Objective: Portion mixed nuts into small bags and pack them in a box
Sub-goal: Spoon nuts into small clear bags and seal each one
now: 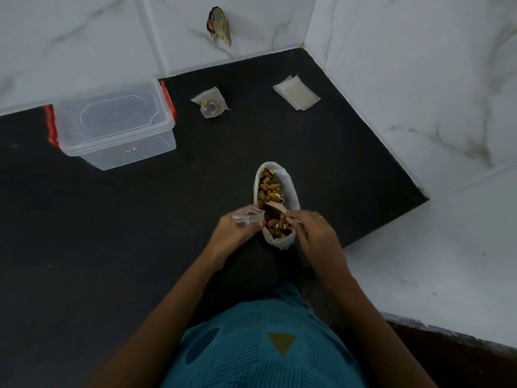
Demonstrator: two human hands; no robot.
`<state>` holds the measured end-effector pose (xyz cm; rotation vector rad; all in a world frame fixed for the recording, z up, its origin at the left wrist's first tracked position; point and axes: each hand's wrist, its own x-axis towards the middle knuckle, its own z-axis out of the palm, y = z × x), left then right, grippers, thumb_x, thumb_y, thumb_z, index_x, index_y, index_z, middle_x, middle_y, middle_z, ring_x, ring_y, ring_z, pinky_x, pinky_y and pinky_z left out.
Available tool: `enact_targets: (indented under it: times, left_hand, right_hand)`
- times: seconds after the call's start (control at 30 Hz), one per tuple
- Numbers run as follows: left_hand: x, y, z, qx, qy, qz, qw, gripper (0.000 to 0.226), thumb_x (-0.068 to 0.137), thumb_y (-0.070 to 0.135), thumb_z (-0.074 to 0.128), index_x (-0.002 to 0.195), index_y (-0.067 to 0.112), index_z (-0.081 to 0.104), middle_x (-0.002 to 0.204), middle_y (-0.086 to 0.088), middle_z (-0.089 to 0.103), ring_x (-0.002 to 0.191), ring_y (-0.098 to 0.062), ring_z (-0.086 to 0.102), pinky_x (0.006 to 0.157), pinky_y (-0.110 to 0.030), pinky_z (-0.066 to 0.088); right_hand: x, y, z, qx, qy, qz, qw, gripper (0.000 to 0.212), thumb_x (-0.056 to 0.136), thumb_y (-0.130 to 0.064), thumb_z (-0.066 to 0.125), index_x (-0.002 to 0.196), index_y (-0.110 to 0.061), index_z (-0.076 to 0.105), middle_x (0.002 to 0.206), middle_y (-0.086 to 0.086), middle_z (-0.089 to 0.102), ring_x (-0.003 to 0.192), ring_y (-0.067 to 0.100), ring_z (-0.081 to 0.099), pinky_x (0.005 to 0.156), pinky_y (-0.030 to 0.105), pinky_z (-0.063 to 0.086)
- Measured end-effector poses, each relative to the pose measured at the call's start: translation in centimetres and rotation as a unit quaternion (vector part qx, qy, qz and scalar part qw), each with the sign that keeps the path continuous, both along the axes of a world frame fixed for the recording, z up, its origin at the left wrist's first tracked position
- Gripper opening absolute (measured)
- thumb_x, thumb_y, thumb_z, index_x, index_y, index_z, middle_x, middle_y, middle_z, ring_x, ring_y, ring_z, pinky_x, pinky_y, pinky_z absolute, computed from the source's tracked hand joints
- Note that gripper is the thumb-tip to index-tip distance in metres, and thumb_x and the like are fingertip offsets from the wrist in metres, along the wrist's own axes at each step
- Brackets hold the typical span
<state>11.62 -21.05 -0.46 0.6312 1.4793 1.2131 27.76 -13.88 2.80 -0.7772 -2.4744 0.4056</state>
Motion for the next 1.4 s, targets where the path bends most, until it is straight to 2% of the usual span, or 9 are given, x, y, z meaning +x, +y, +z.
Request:
enact_targets:
  times: [0.13,0.23,0.37,0.57,0.7,0.8,0.97,1.23,1.4]
  left_hand:
    - [0.0,0.0,0.0,-0.005,0.009,0.001,1.0,0.025,0.084,0.011,0.064,0.098,0.032,0.062,0.098,0.015,0.066,0.093,0.003,0.061,0.081,-0.014,0.048]
    - [0.0,0.0,-0.1,-0.013,0.002,0.004,1.0,0.026,0.084,0.011,0.065,0.103,0.028,0.061,0.1,0.013,0.066,0.096,0.002,0.061,0.082,-0.015,0.048]
    - [0.1,0.2,0.1,-0.019,-0.001,0.005,1.0,0.029,0.084,0.011,0.064,0.109,0.024,0.06,0.103,0.01,0.065,0.1,-0.002,0.06,0.087,-0.018,0.047]
    - [0.2,0.3,0.2,-0.025,0.002,0.01,1.0,0.037,0.083,0.012,0.066,0.119,0.017,0.06,0.106,0.007,0.066,0.102,-0.004,0.061,0.09,-0.021,0.048]
    - [0.2,0.4,0.4,-0.022,0.007,-0.005,1.0,0.033,0.083,0.012,0.065,0.114,0.023,0.059,0.101,0.014,0.065,0.094,0.005,0.06,0.078,-0.011,0.049]
    - [0.2,0.3,0.4,-0.023,0.007,-0.001,1.0,0.035,0.083,0.01,0.065,0.117,0.017,0.059,0.1,0.012,0.065,0.09,0.006,0.061,0.075,-0.009,0.048]
    - [0.2,0.3,0.2,-0.022,0.014,-0.006,1.0,0.041,0.081,0.009,0.066,0.12,0.014,0.056,0.101,0.013,0.063,0.087,0.009,0.061,0.071,-0.006,0.047]
    - [0.2,0.4,0.1,-0.022,0.023,-0.011,0.999,0.045,0.081,0.012,0.068,0.124,0.015,0.054,0.107,0.011,0.062,0.097,0.003,0.058,0.076,-0.007,0.048]
    - [0.1,0.4,-0.1,-0.024,0.02,-0.019,0.999,0.045,0.081,0.014,0.068,0.123,0.018,0.054,0.108,0.011,0.061,0.101,0.001,0.058,0.084,-0.015,0.048]
  right_hand:
    - [0.8,1.5,-0.4,-0.045,0.009,-0.026,0.999,0.03,0.082,-0.015,0.044,0.086,0.005,0.066,0.082,0.017,0.069,0.072,0.025,0.067,0.069,0.028,0.052]
    - [1.8,1.8,0.5,-0.158,0.076,-0.069,0.982,0.032,0.087,-0.02,0.042,0.093,0.001,0.065,0.087,0.005,0.065,0.082,0.006,0.059,0.076,0.016,0.047]
    - [2.4,0.9,1.7,-0.149,0.057,-0.033,0.987,0.029,0.084,-0.019,0.044,0.088,0.0,0.066,0.082,-0.007,0.058,0.081,-0.004,0.05,0.075,0.001,0.041]
    - [2.2,0.7,-0.2,-0.12,0.033,-0.045,0.991,0.027,0.084,-0.016,0.044,0.085,0.001,0.065,0.08,0.012,0.067,0.075,0.016,0.061,0.076,0.015,0.04]
    - [1.1,1.2,-1.4,-0.118,0.013,-0.042,0.992,0.026,0.084,-0.011,0.043,0.086,0.002,0.065,0.081,0.015,0.067,0.073,0.029,0.065,0.078,0.024,0.041]
    - [0.9,1.6,-1.2,-0.105,0.024,-0.047,0.993,0.026,0.084,-0.011,0.042,0.087,0.002,0.065,0.082,0.014,0.067,0.075,0.024,0.064,0.074,0.024,0.044]
    - [1.5,2.5,0.3,-0.121,0.116,-0.109,0.98,0.025,0.086,-0.015,0.046,0.092,0.002,0.064,0.082,-0.004,0.056,0.077,-0.003,0.052,0.071,0.006,0.045]
    - [0.5,2.3,-1.4,-0.168,0.034,-0.137,0.976,0.015,0.09,0.0,0.051,0.099,0.005,0.062,0.092,0.019,0.064,0.084,0.027,0.061,0.075,0.029,0.044]
    - [0.3,2.0,-1.1,-0.239,0.073,-0.193,0.949,0.014,0.092,-0.006,0.051,0.093,0.001,0.064,0.08,0.006,0.061,0.072,0.014,0.057,0.065,0.011,0.042]
